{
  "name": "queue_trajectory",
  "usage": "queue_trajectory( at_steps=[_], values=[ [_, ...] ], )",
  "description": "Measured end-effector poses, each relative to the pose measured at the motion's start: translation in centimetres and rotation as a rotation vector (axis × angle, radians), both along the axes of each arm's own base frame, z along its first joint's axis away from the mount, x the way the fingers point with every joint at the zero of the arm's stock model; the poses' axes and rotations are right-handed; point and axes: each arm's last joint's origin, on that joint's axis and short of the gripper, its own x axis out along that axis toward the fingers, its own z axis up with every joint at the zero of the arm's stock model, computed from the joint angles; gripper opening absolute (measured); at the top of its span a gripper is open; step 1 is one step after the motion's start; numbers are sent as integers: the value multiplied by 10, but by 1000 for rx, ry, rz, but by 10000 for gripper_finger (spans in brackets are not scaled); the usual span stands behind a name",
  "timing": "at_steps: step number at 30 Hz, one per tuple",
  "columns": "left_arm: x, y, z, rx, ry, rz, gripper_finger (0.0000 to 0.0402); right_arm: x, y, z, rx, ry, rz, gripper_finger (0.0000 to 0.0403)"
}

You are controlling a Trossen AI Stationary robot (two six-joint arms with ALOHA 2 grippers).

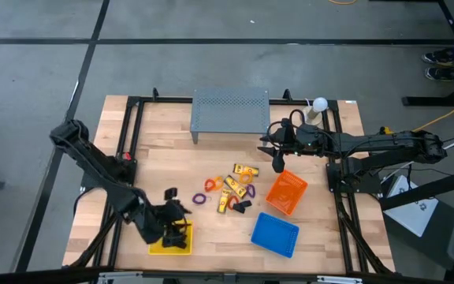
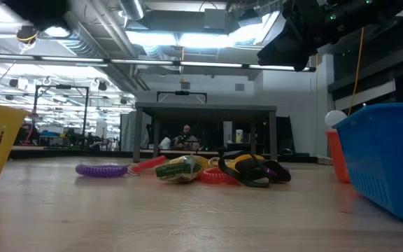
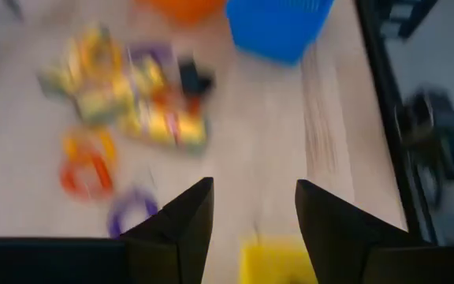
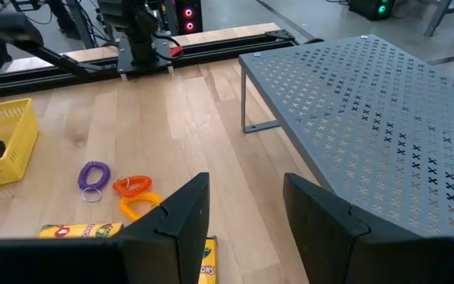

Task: Pick & Place Office Desk Supplies
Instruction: Put the black rubber band into the yellow basket

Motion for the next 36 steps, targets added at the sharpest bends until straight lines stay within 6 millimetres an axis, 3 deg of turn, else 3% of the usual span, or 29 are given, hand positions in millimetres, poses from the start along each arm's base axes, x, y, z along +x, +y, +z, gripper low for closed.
queue_trajectory(
  at_steps=[6, 12, 16, 26, 36],
  values=[
    [45, 32, 6, 78, -114, -78, 174, 0, 0, 0, 3, -1, -1, 165],
    [80, 69, -15, 185, -67, -89, 173, 0, 0, 0, 8, -2, 0, 165],
    [99, 82, -33, 231, -48, -141, 174, 0, 0, 0, 8, -2, 0, 165],
    [130, 83, -77, 198, -60, -252, 178, 0, 0, 0, 8, -1, -1, 165],
    [168, 77, -83, 234, 89, -297, 178, 0, 0, 0, 11, -2, -2, 165]
  ],
)
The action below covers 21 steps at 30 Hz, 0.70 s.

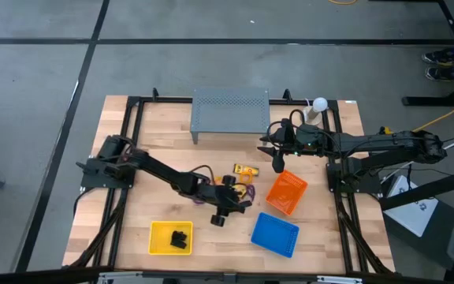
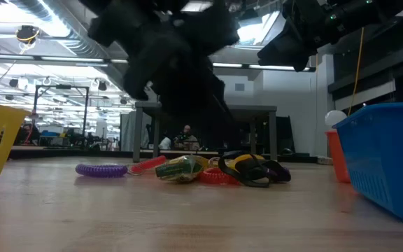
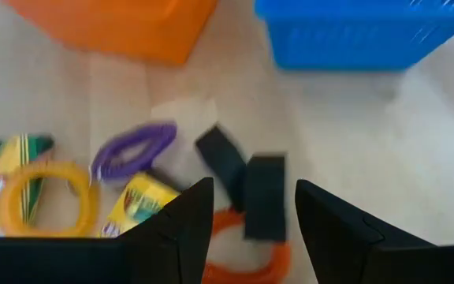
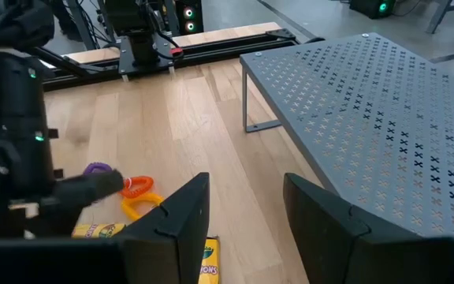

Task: Pick & Place Office Desk Supplies
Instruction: Put the black rubber band into the yellow basket

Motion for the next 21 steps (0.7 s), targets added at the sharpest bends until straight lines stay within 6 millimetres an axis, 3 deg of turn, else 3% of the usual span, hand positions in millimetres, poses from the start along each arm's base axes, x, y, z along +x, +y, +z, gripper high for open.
queue_trajectory(
  at_steps=[21],
  values=[
    [3, 3, -7, -140, 115, -33, 177, -1, 1, -2, 8, 16, 25, 165]
  ],
)
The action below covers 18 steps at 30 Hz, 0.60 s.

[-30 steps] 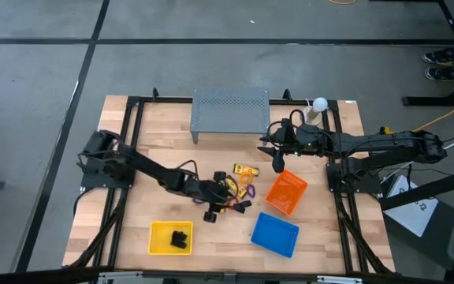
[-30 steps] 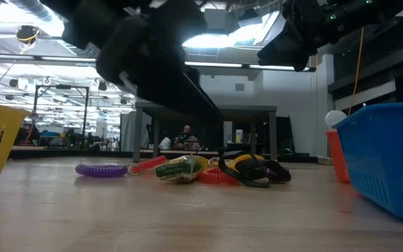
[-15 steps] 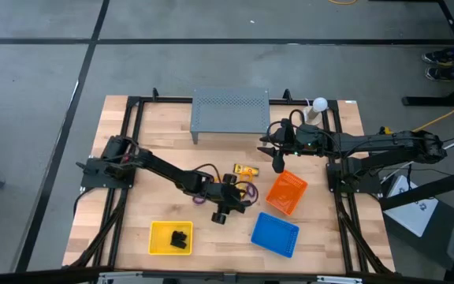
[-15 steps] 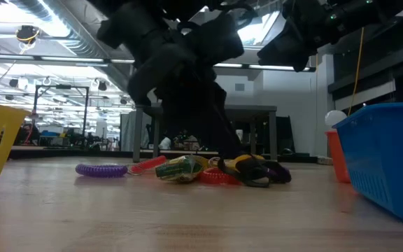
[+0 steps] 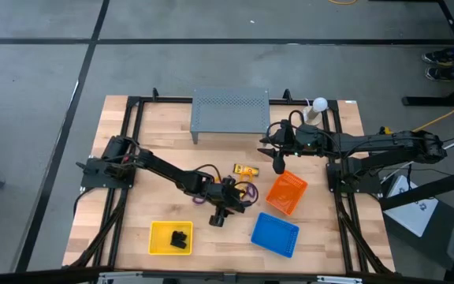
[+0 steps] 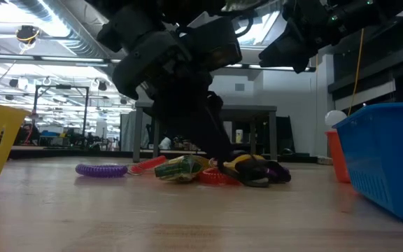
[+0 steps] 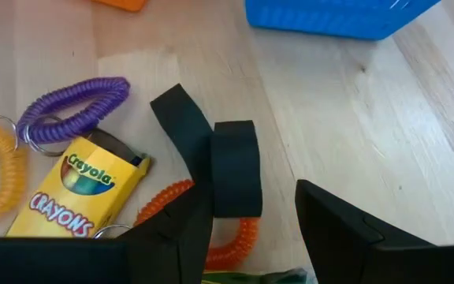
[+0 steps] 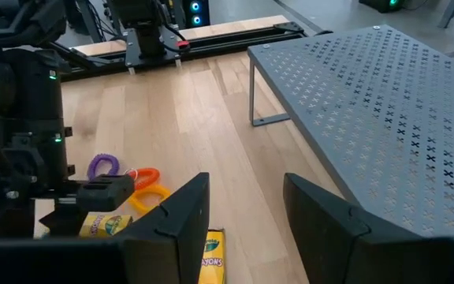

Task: Pick & Place Office Desk Supplies
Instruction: Put the black rubber band into the yellow basket

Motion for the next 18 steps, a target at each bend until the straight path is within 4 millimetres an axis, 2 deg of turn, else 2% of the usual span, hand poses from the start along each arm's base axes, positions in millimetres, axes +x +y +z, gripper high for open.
queue_trajectory(
  at_steps=[3, 6, 13, 18],
  values=[
    [0, 0, -2, 17, 2, -2, 168, 0, 0, 0, 0, 0, 0, 165],
    [0, 0, -1, 37, -10, -19, 139, 0, 0, 0, 0, 0, -1, 165],
    [0, 1, 1, 53, -21, -15, 13, 0, 0, 0, -1, 4, -3, 165],
    [-1, -1, 16, 33, -36, -52, 3, 0, 0, -1, -1, 5, -2, 165]
  ],
)
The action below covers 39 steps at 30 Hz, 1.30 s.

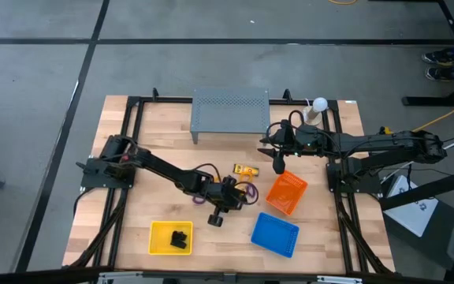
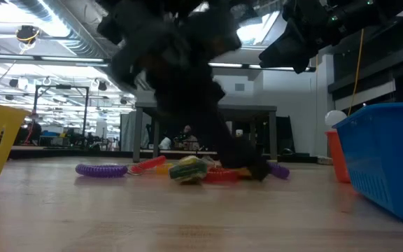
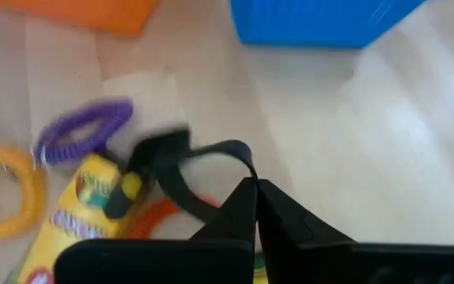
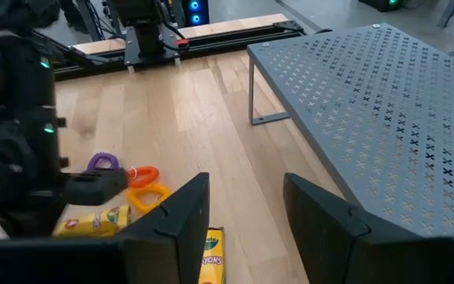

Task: Pick & Place Office Desk Supplies
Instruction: Put the black rubber band into the yellow basket

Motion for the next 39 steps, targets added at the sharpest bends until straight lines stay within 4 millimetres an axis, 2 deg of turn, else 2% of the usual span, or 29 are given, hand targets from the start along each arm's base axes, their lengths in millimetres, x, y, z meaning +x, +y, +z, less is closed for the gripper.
queue_trajectory(
  at_steps=[6, 13, 17, 21, 27, 32, 39],
  values=[
    [-21, -4, 44, -2, -13, -54, 3, -1, 0, -2, 5, 18, -2, 165],
    [-72, -27, 92, -46, 53, -109, 2, -1, 0, -3, 9, 29, -4, 165],
    [-100, -44, 105, -45, 106, -54, 3, -1, 0, -3, 8, 29, -3, 165],
    [-119, -65, 103, -77, 172, -4, 2, -1, 0, -3, 8, 29, -3, 165],
    [-147, -90, 74, -156, 316, 109, 2, -1, 0, -3, 8, 29, -3, 165],
    [-165, -104, 60, -200, 362, 206, 3, -1, 0, -3, 4, 30, -1, 165],
    [-179, -116, 55, -235, 383, 269, 2, -1, 0, -3, 5, 30, -1, 165]
  ],
)
